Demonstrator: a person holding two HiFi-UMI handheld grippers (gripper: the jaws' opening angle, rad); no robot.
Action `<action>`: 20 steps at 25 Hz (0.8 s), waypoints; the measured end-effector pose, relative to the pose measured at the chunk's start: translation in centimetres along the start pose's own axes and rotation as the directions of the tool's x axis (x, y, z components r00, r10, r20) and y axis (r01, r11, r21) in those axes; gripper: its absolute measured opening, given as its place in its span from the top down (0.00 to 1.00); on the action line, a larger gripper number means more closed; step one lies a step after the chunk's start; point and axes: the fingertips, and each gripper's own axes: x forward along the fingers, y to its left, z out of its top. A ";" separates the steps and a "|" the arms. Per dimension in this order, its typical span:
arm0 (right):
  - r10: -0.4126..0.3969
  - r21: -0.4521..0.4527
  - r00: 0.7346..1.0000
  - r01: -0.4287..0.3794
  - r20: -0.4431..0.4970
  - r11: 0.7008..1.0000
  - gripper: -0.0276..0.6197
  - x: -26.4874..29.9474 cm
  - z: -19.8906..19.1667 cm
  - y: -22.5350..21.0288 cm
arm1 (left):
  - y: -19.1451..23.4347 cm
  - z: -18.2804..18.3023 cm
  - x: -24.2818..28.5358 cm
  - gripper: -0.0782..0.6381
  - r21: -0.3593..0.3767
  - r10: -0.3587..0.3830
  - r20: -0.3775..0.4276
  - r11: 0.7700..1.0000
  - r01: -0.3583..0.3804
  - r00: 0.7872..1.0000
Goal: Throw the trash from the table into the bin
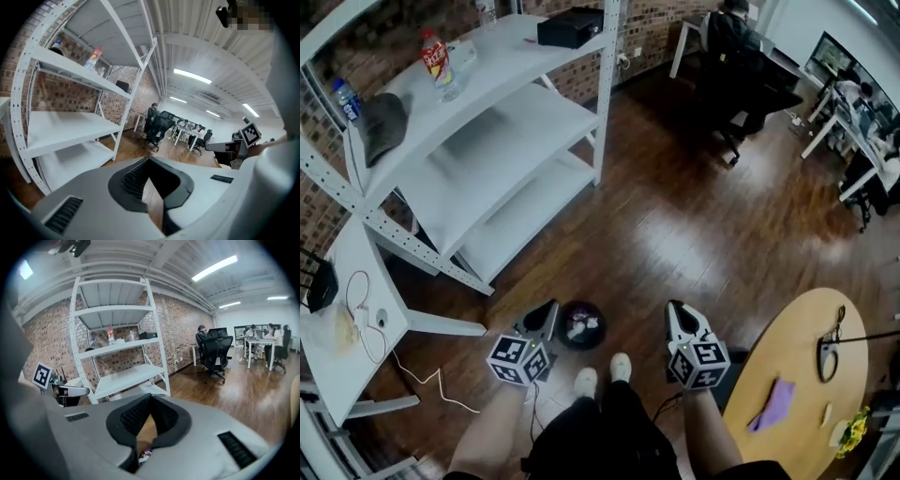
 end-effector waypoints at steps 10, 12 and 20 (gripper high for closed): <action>-0.180 0.060 0.943 0.170 0.279 0.984 0.95 -12.8 7.2 -4.9 | -7.7 10.5 2.4 0.89 0.112 -0.197 0.204 0.978 0.177 0.959; -0.259 0.100 0.909 0.239 0.326 0.966 0.95 -17.0 7.6 -7.7 | -11.0 11.0 3.8 0.89 0.120 -0.256 0.216 0.965 0.234 0.942; -0.612 0.292 0.711 0.539 0.346 0.790 0.95 -37.9 2.6 -19.5 | -31.1 7.3 10.5 0.89 0.159 -0.538 0.139 0.841 0.518 0.831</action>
